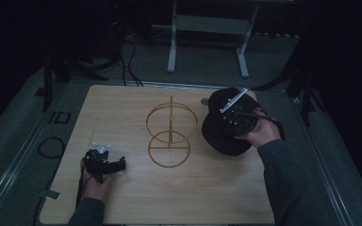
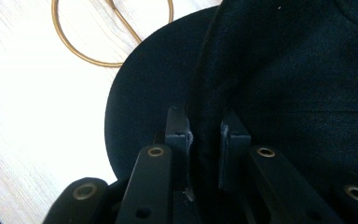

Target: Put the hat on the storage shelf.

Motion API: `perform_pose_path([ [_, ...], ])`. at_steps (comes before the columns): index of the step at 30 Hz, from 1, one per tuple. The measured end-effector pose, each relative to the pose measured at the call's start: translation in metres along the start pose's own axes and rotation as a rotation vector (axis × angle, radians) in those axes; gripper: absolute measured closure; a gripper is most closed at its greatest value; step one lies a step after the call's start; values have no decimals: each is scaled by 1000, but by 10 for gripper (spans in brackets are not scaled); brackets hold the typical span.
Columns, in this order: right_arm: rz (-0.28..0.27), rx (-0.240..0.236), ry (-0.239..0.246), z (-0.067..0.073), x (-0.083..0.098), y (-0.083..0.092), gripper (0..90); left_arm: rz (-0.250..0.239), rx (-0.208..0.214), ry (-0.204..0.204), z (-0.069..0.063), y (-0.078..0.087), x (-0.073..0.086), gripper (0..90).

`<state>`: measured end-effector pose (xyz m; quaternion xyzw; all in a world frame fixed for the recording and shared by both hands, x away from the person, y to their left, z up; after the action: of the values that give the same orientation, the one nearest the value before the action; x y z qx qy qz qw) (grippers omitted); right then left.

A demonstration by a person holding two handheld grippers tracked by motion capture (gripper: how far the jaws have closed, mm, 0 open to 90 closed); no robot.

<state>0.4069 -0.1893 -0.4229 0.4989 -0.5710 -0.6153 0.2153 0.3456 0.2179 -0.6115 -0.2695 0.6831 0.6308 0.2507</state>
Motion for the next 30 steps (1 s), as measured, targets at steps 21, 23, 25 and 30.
perform_pose_path([
  [21, -23, 16, 19, 0, -4, 22, 782, -1, 2, 1, 0, 0, 0, 12],
  [23, -25, 16, 17, 0, -4, 24, 782, -1, 2, 1, 0, 0, 0, 12],
  [25, -29, 15, 16, 0, -5, 26, 782, -1, 2, 1, 0, 0, 0, 12],
  [30, -30, 15, 21, 0, -7, 31, 782, -1, 2, 1, 0, 0, 0, 12],
])
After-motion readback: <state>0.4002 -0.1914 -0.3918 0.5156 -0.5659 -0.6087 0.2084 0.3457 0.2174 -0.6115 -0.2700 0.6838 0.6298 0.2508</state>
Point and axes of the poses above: each handheld gripper's, and its own axes: y roughly backward along the jaws, x roughly out of its underside, z roughly to its left, the point moved 6 cm from there along -y, roughly forward along the jaws, and after that the axes turned 6 degrees about y, right-handed, at the moved point
